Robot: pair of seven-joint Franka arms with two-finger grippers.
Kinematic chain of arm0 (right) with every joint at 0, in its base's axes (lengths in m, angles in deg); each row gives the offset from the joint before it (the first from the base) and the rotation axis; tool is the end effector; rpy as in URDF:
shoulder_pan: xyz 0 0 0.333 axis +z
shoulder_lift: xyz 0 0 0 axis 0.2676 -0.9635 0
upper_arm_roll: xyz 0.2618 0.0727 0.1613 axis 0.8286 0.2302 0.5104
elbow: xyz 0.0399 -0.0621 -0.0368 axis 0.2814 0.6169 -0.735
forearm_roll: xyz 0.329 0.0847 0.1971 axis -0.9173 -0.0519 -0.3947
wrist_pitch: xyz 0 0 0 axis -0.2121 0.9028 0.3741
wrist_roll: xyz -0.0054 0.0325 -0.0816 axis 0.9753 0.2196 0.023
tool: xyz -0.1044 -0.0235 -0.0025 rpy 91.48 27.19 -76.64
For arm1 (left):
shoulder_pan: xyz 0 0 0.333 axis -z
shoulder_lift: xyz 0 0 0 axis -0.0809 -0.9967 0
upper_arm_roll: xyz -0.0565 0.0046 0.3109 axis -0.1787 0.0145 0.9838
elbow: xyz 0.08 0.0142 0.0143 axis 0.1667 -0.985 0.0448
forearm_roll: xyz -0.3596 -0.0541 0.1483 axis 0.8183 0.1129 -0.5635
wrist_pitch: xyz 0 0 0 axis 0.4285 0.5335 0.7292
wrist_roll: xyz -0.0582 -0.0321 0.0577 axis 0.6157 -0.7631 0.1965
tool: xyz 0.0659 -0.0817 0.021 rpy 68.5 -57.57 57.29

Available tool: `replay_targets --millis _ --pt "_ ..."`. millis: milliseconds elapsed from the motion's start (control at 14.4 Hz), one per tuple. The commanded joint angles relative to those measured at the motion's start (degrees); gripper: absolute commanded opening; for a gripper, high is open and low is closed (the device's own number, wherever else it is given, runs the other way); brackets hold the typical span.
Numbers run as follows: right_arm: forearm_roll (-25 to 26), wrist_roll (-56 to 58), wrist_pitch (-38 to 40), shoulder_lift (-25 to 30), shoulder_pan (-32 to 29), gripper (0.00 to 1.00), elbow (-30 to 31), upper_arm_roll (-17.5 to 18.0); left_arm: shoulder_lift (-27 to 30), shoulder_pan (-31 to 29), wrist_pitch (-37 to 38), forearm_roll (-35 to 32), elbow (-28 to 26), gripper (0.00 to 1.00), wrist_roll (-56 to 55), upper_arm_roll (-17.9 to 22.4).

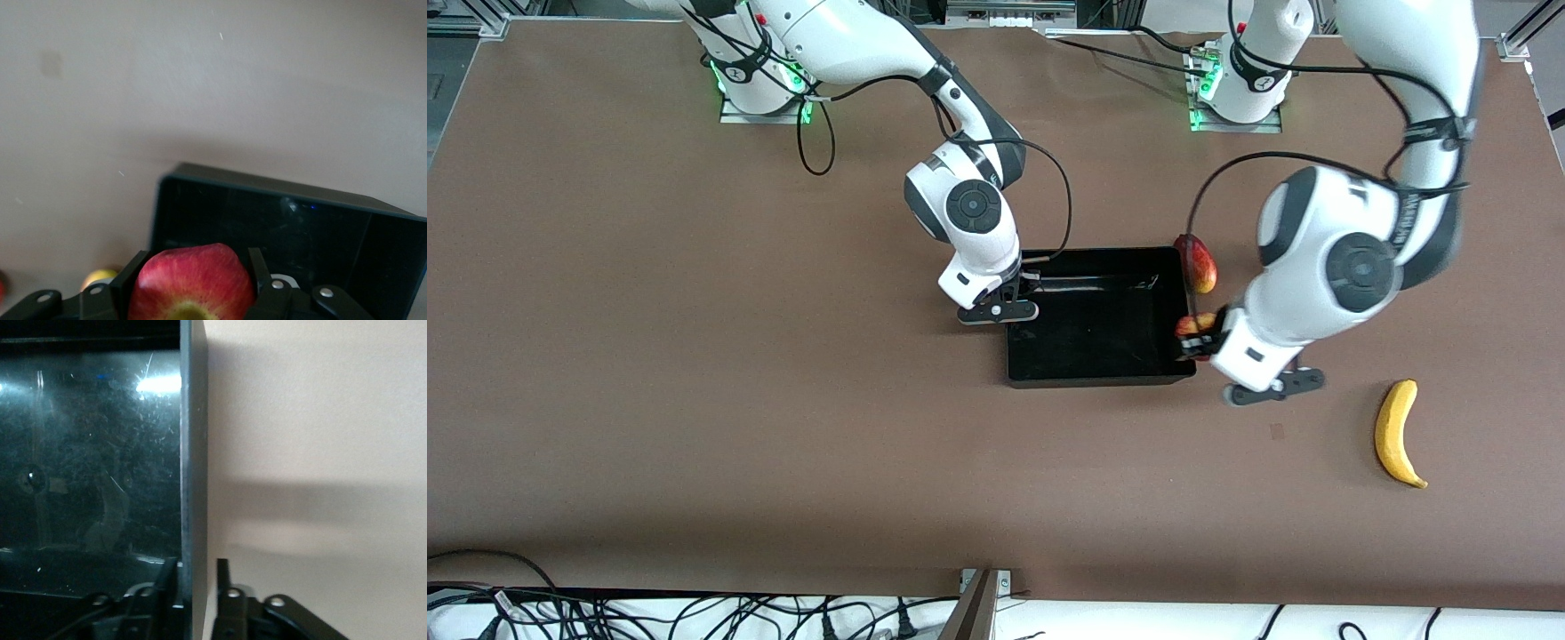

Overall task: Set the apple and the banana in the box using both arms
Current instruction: 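Carry the small red apple toward the box with the left gripper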

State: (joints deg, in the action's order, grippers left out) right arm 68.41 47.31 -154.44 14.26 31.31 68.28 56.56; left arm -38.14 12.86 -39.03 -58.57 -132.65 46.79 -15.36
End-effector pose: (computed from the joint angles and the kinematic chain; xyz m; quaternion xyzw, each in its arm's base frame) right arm 0.5164 0.5232 0.2354 -0.9980 -0.0212 0.0032 0.0589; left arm 0.6478 -0.2218 0.3759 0.9881 0.1396 -0.0525 0.0371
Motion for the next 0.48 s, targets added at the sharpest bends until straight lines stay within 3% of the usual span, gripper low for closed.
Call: replay_targets --millis 0,139,416 --pt "-1.27 2.30 0.94 1.54 -1.65 1.00 -1.17 -0.64 -0.48 1.31 -0.46 0.96 -0.72 0.00 -4.18 0.18" --pt "-1.44 5.11 8.46 5.84 -5.50 1.00 -1.26 -0.73 -1.01 2.71 -0.90 0.96 -1.07 0.00 -5.42 0.18" --pt "-0.48 8.36 18.60 14.80 -14.04 1.00 -1.26 -2.47 -0.05 7.27 -8.97 0.52 -6.60 0.00 -9.19 0.09"
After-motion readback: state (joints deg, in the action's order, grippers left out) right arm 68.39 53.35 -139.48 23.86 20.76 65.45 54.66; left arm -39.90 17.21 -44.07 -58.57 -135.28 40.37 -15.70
